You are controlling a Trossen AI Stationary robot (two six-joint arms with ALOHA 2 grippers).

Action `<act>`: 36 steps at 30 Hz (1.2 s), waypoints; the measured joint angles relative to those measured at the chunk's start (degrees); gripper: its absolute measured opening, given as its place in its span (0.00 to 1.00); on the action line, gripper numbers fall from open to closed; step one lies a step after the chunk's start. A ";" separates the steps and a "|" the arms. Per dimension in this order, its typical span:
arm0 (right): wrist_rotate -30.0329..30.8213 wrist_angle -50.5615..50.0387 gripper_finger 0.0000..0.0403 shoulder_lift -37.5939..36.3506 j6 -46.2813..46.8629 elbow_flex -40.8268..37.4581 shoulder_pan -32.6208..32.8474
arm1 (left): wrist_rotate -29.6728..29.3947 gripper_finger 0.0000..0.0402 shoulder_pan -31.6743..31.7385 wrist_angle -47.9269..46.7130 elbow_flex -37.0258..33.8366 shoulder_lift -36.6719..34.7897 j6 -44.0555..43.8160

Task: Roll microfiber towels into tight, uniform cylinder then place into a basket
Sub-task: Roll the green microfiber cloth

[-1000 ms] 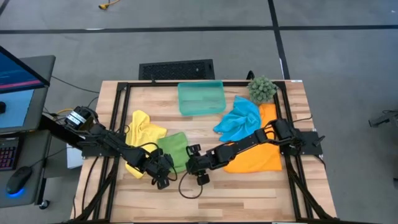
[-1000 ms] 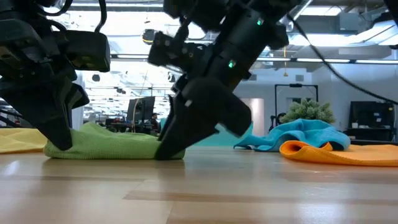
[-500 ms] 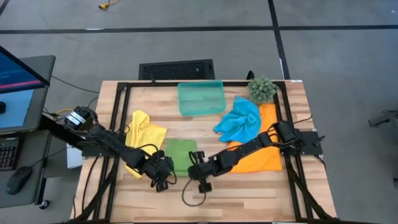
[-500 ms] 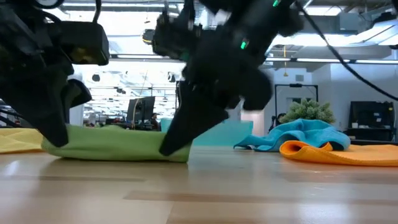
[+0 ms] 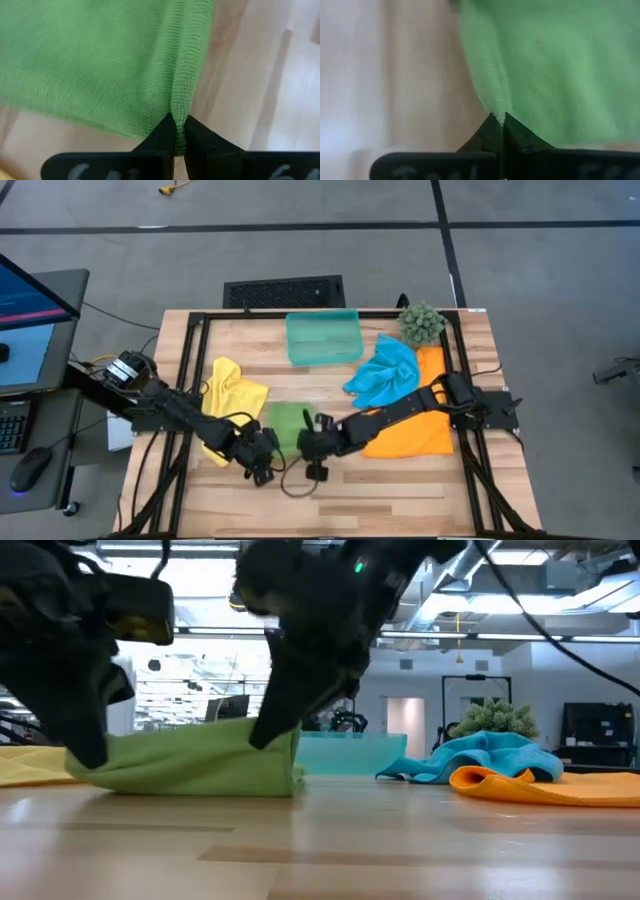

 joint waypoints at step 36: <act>-13.62 2.79 0.01 5.01 9.51 0.30 -1.72 | 14.08 0.02 10.70 -0.17 -2.38 0.13 0.39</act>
